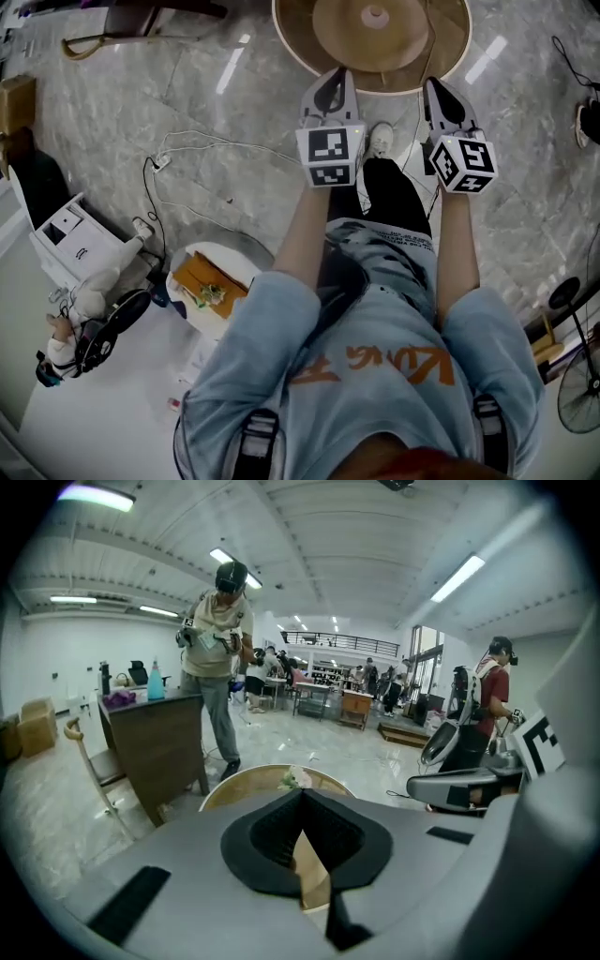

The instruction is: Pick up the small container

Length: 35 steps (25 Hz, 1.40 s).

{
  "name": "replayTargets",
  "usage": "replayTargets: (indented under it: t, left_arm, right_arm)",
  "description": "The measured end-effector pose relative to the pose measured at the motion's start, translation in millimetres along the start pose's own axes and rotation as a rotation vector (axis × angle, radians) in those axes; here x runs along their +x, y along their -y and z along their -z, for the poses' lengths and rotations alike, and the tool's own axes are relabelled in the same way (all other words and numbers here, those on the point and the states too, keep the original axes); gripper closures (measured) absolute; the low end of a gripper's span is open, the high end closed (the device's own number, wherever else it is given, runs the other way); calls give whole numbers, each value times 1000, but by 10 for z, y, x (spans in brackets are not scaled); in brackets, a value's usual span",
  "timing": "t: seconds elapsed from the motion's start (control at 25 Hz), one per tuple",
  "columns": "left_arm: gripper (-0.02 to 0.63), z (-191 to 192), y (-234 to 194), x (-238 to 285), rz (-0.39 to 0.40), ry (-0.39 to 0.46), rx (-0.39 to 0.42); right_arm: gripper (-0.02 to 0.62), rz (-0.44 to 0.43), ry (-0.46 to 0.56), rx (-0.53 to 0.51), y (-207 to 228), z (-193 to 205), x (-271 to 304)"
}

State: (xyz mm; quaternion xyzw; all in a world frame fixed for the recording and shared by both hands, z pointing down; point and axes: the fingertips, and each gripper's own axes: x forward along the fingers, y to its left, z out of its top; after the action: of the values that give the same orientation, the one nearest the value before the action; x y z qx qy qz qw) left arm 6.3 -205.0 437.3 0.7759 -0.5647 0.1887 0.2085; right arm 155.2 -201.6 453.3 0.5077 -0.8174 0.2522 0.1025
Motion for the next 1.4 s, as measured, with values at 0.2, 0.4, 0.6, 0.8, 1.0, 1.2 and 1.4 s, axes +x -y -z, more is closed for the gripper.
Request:
replayTargets:
  t: [0.2, 0.4, 0.6, 0.8, 1.0, 1.2, 1.4]
  left_arm:
    - [583, 291, -148, 364, 50, -28, 39]
    - [583, 524, -225, 656, 81, -41, 58]
    - [583, 823, -270, 826, 96, -61, -53]
    - [582, 1050, -250, 1015, 101, -61, -103]
    - [582, 1253, -412, 1347, 103, -58, -94]
    - [582, 1415, -533, 1499, 99, -75, -88]
    - [583, 1519, -531, 1512, 125, -97, -93]
  right_arm:
    - [583, 10, -17, -92, 29, 369, 273]
    - [583, -1, -61, -120, 79, 706, 551]
    - [583, -8, -85, -147, 50, 879, 779]
    - [583, -23, -97, -168, 81, 983, 945]
    - [583, -7, -105, -182, 190, 1254, 1299]
    - [583, 24, -110, -158, 286, 1436, 1526]
    - [555, 38, -143, -174, 378, 1559, 1705]
